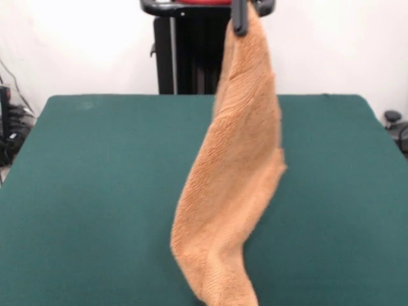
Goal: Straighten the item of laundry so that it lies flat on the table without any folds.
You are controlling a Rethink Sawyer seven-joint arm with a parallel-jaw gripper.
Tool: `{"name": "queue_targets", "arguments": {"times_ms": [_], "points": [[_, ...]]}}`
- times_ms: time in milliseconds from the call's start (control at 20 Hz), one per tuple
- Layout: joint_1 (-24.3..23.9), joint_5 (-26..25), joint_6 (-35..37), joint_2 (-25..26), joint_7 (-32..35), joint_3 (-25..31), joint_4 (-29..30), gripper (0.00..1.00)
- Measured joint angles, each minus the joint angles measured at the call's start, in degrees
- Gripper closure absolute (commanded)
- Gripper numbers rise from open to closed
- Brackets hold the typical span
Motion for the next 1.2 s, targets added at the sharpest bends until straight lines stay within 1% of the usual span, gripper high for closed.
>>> {"name": "queue_targets", "arguments": {"times_ms": [150,450,1200], "points": [[-1.03,-0.06,0.01,1.32,0.0,-0.09,0.15,1.0],[-1.58,-0.17,0.0,2.88,0.0,-0.32,1.0,1.0],[-1.59,-0.4,-0.01,2.85,0.0,-0.32,5.15,1.0]]}}
